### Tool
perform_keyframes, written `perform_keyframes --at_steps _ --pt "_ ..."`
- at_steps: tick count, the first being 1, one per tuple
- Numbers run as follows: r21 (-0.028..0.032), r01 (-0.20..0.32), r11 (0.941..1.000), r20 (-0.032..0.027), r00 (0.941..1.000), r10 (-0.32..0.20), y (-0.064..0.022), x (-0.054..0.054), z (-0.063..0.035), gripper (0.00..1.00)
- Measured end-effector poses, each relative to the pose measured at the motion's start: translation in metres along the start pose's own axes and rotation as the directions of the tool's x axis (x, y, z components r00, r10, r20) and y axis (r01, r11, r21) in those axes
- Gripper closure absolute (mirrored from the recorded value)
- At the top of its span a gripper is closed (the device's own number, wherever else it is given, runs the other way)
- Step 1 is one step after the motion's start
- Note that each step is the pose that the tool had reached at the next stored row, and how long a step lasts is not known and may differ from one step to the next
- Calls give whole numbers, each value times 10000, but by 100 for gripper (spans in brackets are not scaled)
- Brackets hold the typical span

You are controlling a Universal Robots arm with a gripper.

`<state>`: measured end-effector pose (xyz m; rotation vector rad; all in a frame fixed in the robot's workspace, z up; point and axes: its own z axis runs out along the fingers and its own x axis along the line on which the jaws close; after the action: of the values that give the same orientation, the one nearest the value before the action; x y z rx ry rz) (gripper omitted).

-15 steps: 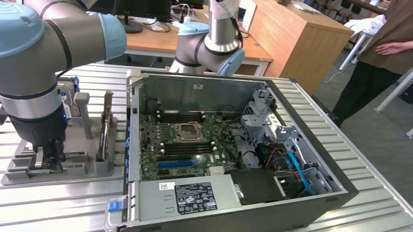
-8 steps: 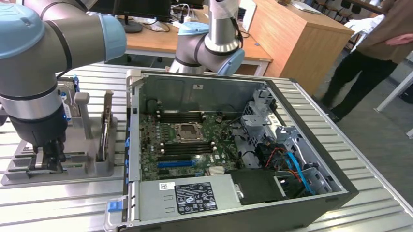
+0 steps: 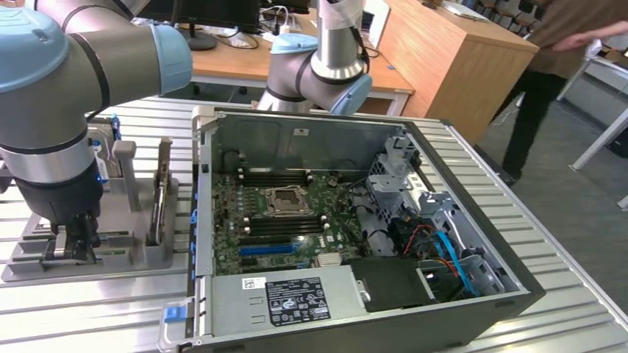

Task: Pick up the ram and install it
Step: 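Pick up the ram and move it above insertion slot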

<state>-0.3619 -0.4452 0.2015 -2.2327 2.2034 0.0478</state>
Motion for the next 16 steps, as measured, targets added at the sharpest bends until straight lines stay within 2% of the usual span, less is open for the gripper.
perform_keyframes --at_steps 7,9,10,16 --pt "0 0 10000 0 10000 0 0 0 0 65" --pt "1 0 10000 0 10000 0 0 0 0 67" --pt "1 0 10000 0 10000 0 0 0 1 74" --pt "0 0 10000 0 10000 0 0 0 0 74"
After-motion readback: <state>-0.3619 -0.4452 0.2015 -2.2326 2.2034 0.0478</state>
